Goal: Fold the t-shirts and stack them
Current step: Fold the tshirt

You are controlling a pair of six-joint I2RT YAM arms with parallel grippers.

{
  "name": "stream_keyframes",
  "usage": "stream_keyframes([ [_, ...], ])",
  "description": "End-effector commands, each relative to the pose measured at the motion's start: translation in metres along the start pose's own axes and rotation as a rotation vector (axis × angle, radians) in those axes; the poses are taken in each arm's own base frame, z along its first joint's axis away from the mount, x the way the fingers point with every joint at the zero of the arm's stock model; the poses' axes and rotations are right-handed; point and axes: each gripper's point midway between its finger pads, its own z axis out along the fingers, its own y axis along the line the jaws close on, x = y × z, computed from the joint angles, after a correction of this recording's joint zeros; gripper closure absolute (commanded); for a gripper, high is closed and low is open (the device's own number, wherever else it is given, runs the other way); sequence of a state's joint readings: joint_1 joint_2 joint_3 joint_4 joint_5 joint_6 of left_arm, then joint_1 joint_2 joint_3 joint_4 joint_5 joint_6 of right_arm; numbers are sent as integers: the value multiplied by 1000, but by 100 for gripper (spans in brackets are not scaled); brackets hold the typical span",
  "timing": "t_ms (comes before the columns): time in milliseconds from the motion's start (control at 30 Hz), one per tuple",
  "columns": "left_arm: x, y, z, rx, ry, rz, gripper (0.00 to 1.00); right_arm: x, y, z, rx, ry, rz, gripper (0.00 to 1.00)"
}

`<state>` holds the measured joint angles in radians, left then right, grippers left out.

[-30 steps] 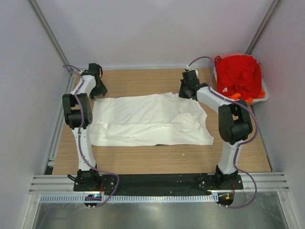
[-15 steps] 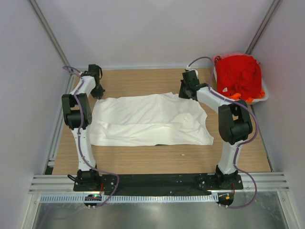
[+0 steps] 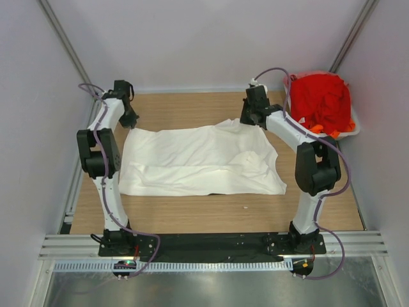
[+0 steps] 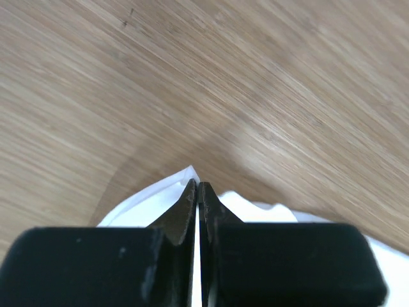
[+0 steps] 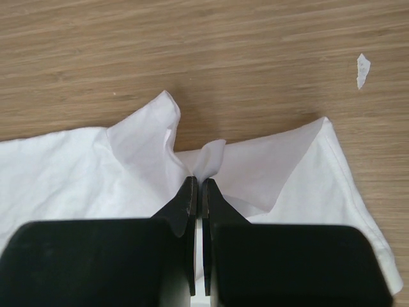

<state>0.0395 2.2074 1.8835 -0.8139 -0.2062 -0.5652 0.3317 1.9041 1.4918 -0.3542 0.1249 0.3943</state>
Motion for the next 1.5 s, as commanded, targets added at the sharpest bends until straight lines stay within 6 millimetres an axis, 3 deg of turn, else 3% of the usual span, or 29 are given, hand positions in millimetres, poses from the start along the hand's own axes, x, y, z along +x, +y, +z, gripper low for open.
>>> stream_keyframes([
  [0,-19,1,-52,48,-74,2,100,-48,11,-45,-31,-114,-1,99],
  [133,-16,8,-70,57,-99,-2,100,-41,4,-64,-26,-121,-3,99],
  [167,-20,9,-80,69,-122,-8,100,-30,-1,-64,-17,-105,-5,99],
  [233,-11,16,-81,58,-118,-3,100,-30,-4,-77,-22,-124,-10,99],
  [267,-5,18,-79,53,-117,2,100,-20,-9,-77,-12,-110,-14,99],
  [300,-6,21,-87,55,-135,-2,100,-22,-10,-87,-16,-130,-11,99],
  [367,-3,29,-90,33,-147,6,100,-11,-19,-91,2,-119,-15,99],
  [500,2,39,-91,-2,-145,23,100,-6,-31,-113,25,-161,-13,99],
  [900,17,60,-100,-50,-151,24,100,21,-54,-134,73,-157,-8,99],
  [1167,37,83,-112,-108,-138,29,100,71,-72,-136,88,-107,94,99],
  [1200,47,92,-112,-140,-112,31,97,78,-74,-137,94,-104,129,98],
  [1233,47,101,-118,-168,-122,10,76,93,-84,-136,123,-87,140,90],
  [1267,50,108,-122,-184,-126,-4,57,99,-88,-137,137,-88,162,69],
  [1300,58,117,-122,-199,-116,-19,40,108,-94,-141,147,-94,189,34],
  [1367,58,119,-137,-145,-162,-75,15,112,-103,-146,177,-116,208,20],
  [1467,65,108,-140,-48,-176,-122,6,109,-108,-157,192,-150,217,15],
])
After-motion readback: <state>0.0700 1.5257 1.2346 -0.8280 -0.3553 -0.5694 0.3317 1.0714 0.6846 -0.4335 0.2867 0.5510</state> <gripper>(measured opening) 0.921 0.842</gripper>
